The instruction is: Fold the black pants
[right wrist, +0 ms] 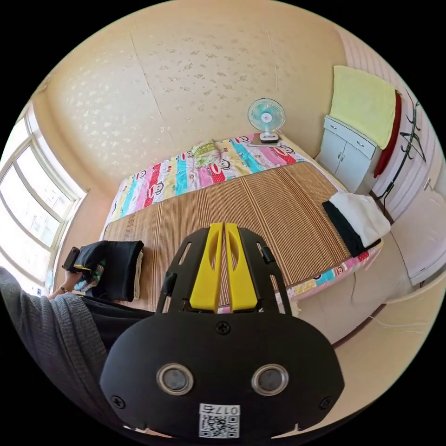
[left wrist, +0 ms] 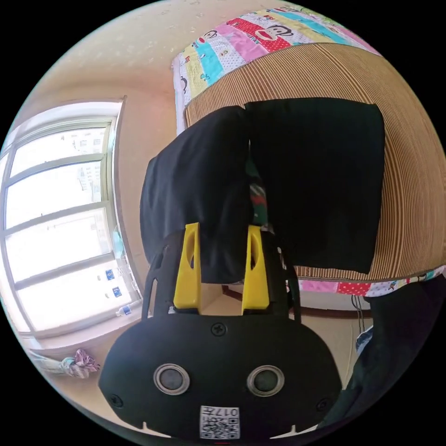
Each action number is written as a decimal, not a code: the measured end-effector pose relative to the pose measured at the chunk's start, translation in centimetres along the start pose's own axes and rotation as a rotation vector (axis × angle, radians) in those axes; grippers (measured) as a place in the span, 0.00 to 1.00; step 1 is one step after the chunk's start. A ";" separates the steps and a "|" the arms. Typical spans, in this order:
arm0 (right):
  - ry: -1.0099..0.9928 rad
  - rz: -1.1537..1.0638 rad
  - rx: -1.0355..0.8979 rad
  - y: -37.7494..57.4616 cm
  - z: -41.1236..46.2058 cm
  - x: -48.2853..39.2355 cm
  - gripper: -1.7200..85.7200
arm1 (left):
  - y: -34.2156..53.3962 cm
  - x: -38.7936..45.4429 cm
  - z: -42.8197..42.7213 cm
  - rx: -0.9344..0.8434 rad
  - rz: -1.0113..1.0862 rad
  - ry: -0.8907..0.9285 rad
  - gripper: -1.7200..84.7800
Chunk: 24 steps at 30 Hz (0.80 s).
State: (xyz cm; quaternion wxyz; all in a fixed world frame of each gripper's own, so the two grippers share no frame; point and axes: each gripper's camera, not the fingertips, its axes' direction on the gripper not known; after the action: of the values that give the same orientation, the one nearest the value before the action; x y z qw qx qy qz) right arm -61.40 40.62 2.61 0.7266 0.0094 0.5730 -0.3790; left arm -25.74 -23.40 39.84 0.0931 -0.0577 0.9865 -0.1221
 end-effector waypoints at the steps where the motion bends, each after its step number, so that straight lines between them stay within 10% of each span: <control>1: -0.010 0.032 0.007 0.4 -0.3 0.2 0.02 | 0.8 -1.9 -0.9 0.023 -0.004 0.028 0.09; 10: -0.108 0.053 0.042 0.4 1.6 -1.1 0.02 | 12.7 -27.6 1.5 0.631 -0.644 1.582 0.07; 24: -0.825 -0.481 0.055 -6.5 2.4 -7.4 0.11 | 28.3 -24.9 -33.9 1.579 0.079 1.728 0.08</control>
State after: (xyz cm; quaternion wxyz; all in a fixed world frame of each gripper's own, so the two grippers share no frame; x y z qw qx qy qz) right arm -63.51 38.88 12.38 0.7846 -0.2553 0.2123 -0.5236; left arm -10.73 15.08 69.25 -0.5946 0.1488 0.3730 -0.6965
